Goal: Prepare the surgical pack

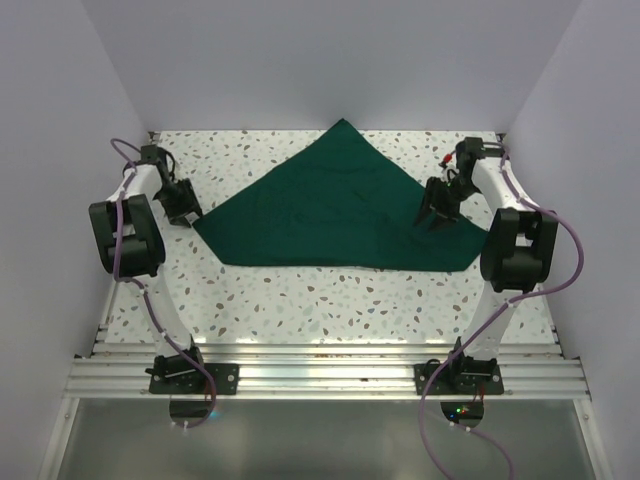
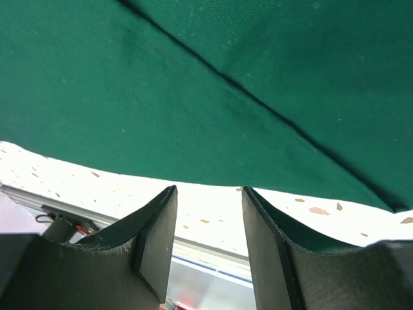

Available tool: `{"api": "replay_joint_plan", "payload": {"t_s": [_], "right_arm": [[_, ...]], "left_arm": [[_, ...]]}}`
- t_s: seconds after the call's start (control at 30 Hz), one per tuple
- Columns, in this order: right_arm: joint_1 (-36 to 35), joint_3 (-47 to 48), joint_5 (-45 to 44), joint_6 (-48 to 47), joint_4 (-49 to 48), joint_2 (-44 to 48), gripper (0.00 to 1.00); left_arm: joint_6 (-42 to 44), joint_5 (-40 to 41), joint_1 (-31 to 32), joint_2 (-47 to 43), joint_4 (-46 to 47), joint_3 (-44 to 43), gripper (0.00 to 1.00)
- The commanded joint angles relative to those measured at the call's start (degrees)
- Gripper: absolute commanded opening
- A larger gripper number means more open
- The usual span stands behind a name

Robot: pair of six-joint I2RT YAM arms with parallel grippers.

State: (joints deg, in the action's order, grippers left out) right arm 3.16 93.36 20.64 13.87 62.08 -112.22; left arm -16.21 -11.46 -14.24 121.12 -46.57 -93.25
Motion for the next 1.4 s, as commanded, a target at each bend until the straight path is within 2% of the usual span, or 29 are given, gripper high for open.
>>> {"api": "replay_joint_plan", "payload": {"t_s": [0.0, 0.33, 0.47, 0.53, 0.6, 0.73, 1.0, 1.13, 1.37], "right_arm": [[0.1, 0.5, 2.3, -0.7, 0.7, 3.1, 0.49], [0.1, -1.5, 2.6, -0.3, -0.4, 4.4, 0.49], [0.1, -2.2, 2.6, -0.2, -0.6, 5.0, 0.5], [0.1, -2.7, 2.6, -0.2, -0.9, 5.1, 0.5], [0.1, -3.1, 2.3, -0.2, -1.3, 4.9, 0.5], [0.0, -5.2, 1.5, 1.4, -3.7, 3.1, 0.49], [-1.2, -8.2, 0.4, 4.5, -8.6, -3.7, 0.37], [-1.4, -8.1, -1.0, 5.2, -9.3, -6.1, 0.29], [-1.3, -7.8, -2.2, 5.1, -8.9, -9.9, 0.26]], "left_arm": [[1.5, 0.6, -0.3, 0.3, -0.7, 1.3, 0.5], [1.3, -4.1, 0.0, 1.5, 3.8, 6.6, 0.49], [0.8, -6.6, 0.1, 1.1, 5.1, 7.6, 0.36], [0.1, -8.5, 0.2, -0.3, 5.6, 7.7, 0.24], [-0.8, -9.6, 0.4, -1.7, 6.2, 8.6, 0.19], [-2.9, -15.2, 2.0, -6.4, 6.8, 9.8, 0.0], [-10.0, -23.5, 9.0, -17.7, 10.0, 9.5, 0.0], [-15.7, -27.0, 12.5, -20.0, 13.1, 8.7, 0.0], [-20.4, -32.4, 21.6, -19.3, 16.3, 4.5, 0.0]]}}
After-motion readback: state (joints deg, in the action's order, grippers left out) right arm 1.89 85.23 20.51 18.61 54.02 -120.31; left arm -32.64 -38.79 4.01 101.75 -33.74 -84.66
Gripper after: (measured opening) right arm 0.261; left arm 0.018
